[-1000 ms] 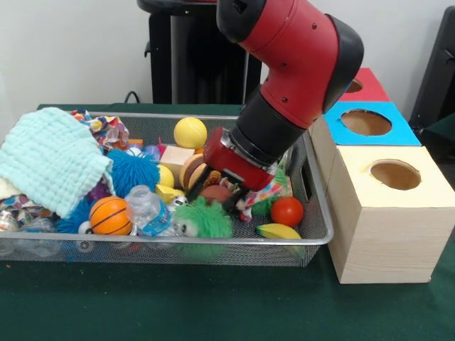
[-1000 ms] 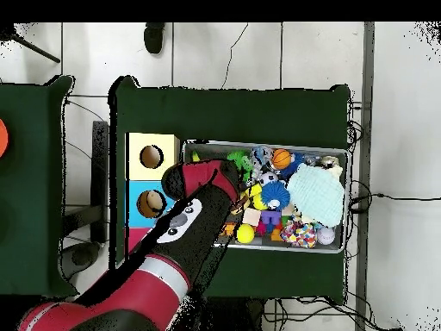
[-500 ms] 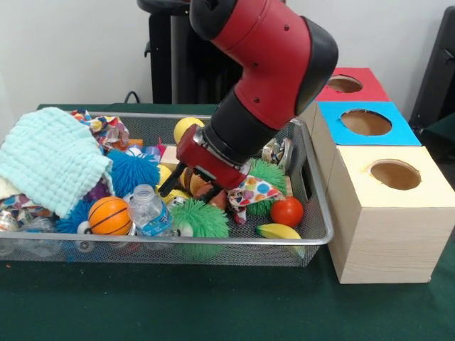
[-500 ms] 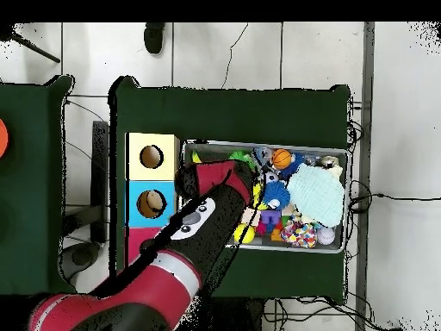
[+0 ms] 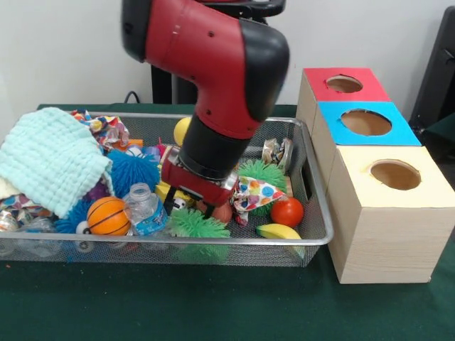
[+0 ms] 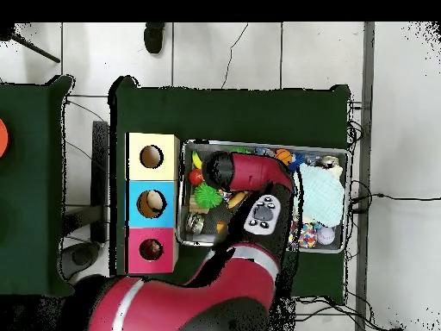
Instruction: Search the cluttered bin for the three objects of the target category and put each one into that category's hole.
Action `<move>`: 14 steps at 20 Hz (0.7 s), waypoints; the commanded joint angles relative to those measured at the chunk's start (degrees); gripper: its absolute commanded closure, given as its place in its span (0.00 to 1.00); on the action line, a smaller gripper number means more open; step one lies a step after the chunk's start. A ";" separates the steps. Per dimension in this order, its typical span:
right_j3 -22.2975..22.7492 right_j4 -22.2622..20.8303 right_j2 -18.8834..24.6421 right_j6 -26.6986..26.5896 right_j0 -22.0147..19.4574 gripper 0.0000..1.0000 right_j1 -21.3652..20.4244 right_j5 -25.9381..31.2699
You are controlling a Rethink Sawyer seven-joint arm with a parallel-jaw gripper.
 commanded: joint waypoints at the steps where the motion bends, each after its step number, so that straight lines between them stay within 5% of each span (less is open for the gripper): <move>1: 9.03 -5.01 18.75 -0.47 -6.26 0.00 1.43 -17.73; 10: 6.14 -8.03 17.04 3.46 -4.74 0.00 3.19 -16.17; 14: 3.60 -6.31 7.47 9.62 1.99 0.00 4.15 -6.69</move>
